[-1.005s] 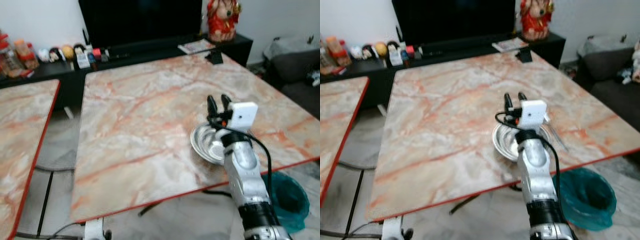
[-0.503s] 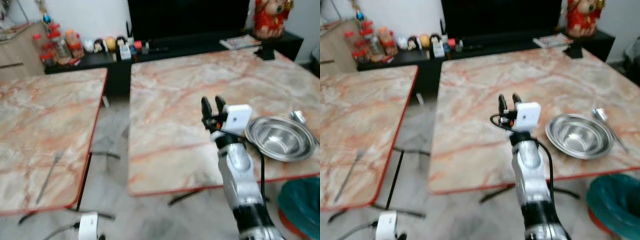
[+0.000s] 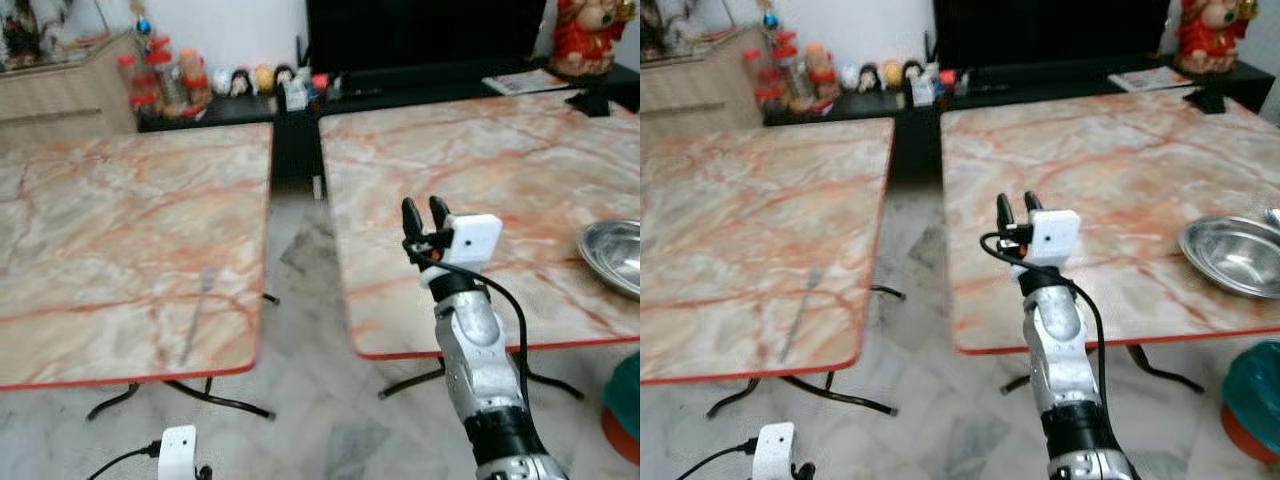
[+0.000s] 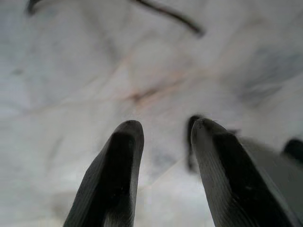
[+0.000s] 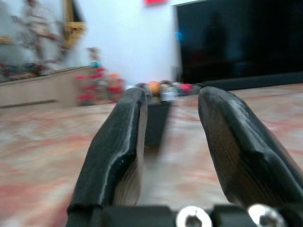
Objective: Setting the table
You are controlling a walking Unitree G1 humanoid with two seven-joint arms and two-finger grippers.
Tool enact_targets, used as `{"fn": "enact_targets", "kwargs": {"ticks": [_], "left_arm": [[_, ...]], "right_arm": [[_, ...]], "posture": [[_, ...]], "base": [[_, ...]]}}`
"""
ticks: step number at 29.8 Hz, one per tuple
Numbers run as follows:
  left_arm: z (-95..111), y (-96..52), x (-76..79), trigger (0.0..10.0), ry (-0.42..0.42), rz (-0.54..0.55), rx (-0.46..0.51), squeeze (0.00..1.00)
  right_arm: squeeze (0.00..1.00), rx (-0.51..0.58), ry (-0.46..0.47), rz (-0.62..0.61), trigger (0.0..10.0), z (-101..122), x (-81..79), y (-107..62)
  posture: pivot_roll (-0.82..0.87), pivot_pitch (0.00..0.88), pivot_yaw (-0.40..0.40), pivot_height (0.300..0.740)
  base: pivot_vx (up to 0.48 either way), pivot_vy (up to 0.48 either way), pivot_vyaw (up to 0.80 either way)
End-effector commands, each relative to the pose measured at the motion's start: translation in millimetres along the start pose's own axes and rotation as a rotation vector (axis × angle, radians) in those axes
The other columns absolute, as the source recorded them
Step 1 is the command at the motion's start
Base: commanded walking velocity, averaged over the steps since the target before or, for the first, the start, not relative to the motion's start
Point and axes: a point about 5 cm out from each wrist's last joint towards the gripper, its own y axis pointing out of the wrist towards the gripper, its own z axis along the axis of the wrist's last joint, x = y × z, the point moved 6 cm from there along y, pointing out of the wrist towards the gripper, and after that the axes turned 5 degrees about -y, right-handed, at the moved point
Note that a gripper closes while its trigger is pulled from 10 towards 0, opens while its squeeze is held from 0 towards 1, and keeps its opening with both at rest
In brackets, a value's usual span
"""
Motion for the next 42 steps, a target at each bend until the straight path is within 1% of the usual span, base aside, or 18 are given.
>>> {"fn": "enact_targets", "kwargs": {"ticks": [1, 10, 17, 20, 22, 23, 26, 29, 35, 39, 42], "left_arm": [[1, 0.3, 0.3, 10.0, -0.001, -0.003, -0.003, 0.00], [-1, -0.3, -1.5, 10.0, 0.003, -0.003, -0.007, 0.00], [-1, -0.4, -2.9, 10.0, 0.002, 0.000, -0.004, 0.00], [-1, -0.7, -4.8, 10.0, 0.003, 0.003, -0.005, 0.00], [-1, -0.8, -6.0, 10.0, 0.005, 0.004, -0.006, 0.00], [-1, -0.9, -6.7, 10.0, 0.005, 0.006, -0.005, 0.00], [-1, -0.8, -7.4, 10.0, 0.004, 0.008, -0.003, 0.00], [0, -0.8, -7.5, 10.0, 0.003, 0.009, -0.003, 0.00], [-2, -1.3, -8.9, 10.0, 0.001, 0.012, -0.004, 0.00], [-1, -1.2, -8.8, 10.0, 0.009, 0.013, -0.002, 0.00], [1, -1.1, -7.5, 10.0, -0.013, 0.008, 0.014, 0.00]], "right_arm": [[0.00, 0.004, -0.013, -0.018, 10.0, 2, 9.1, -0.4], [0.00, -0.006, -0.009, -0.033, 10.0, -2, 13.0, -3.7], [0.00, -0.017, -0.016, -0.018, 10.0, -4, 8.7, -0.6], [0.00, -0.022, -0.039, -0.003, 10.0, -6, 5.6, -0.6], [0.00, -0.023, -0.025, -0.001, 10.0, -7, 4.2, -0.4], [0.00, -0.023, 0.004, -0.013, 10.0, -7, 5.5, 0.1], [0.00, -0.020, 0.022, -0.029, 10.0, -6, 9.1, 0.9], [0.00, -0.019, 0.023, -0.030, 10.0, -5, 9.5, 1.3], [0.00, -0.033, 0.029, -0.055, 10.0, -11, 14.0, -3.2], [0.00, -0.043, 0.030, -0.073, 10.0, -13, 17.3, -4.2], [0.00, -0.053, 0.030, -0.093, 10.0, -16, 22.6, -4.8]], "posture": [[-0.01, 0.000, 0.087, 0.740], [-0.01, 0.000, 0.088, 0.740], [0.00, 0.000, 0.090, 0.740], [0.00, 0.000, 0.091, 0.740], [0.01, 0.000, 0.092, 0.740], [0.01, 0.000, 0.092, 0.740], [0.01, 0.000, 0.093, 0.740], [0.01, 0.000, 0.093, 0.740], [0.02, 0.000, 0.099, 0.740], [0.03, 0.000, 0.098, 0.740], [0.03, 0.000, 0.097, 0.740]], "base": [[0.000, 0.341, 0.00], [0.000, 0.343, 0.00], [0.000, 0.343, 0.00], [0.000, 0.345, 0.00], [0.000, 0.345, 0.00], [0.000, 0.345, 0.00], [0.000, 0.345, 0.00], [0.000, 0.345, 0.00], [0.000, 0.326, 0.00], [0.000, 0.000, 0.00], [0.000, 0.000, 0.00]]}}
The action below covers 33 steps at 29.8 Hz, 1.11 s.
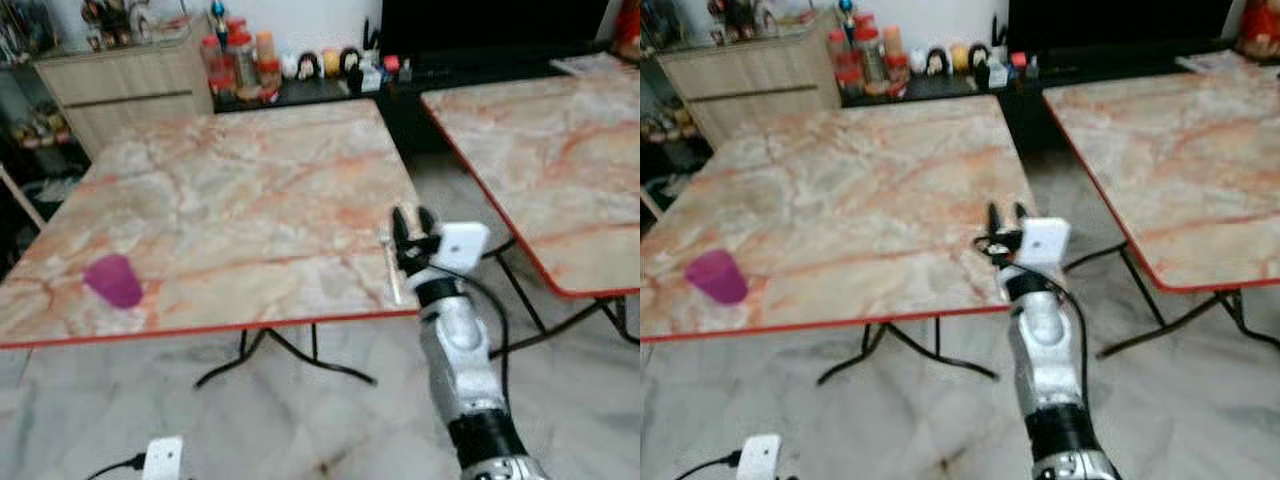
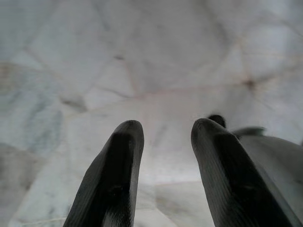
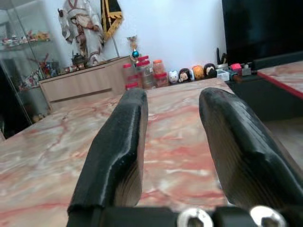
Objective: Setting the table
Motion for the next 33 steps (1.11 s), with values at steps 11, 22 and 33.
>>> {"fn": "enact_targets", "kwargs": {"ticks": [11, 22, 33], "left_arm": [[5, 1.3, 6.3, 10.0, -0.019, -0.008, 0.014, 0.00], [3, 1.5, 11.5, 10.0, -0.021, -0.016, 0.010, 0.00], [4, 1.9, 13.0, 10.0, -0.020, -0.018, 0.011, 0.00]], "right_arm": [[0.00, -0.003, -0.003, -0.044, 10.0, 2, 12.5, 3.0], [0.00, -0.019, -0.030, -0.062, 10.0, -1, 22.6, 0.0], [0.00, -0.071, -0.042, -0.061, 10.0, -17, 22.2, -9.1]], "posture": [[0.03, 0.000, 0.095, 0.740], [0.01, 0.000, 0.091, 0.740], [0.01, 0.000, 0.089, 0.740]], "base": [[0.028, 0.000, 0.00], [0.331, 0.000, 0.00], [0.360, 0.000, 0.00]]}}
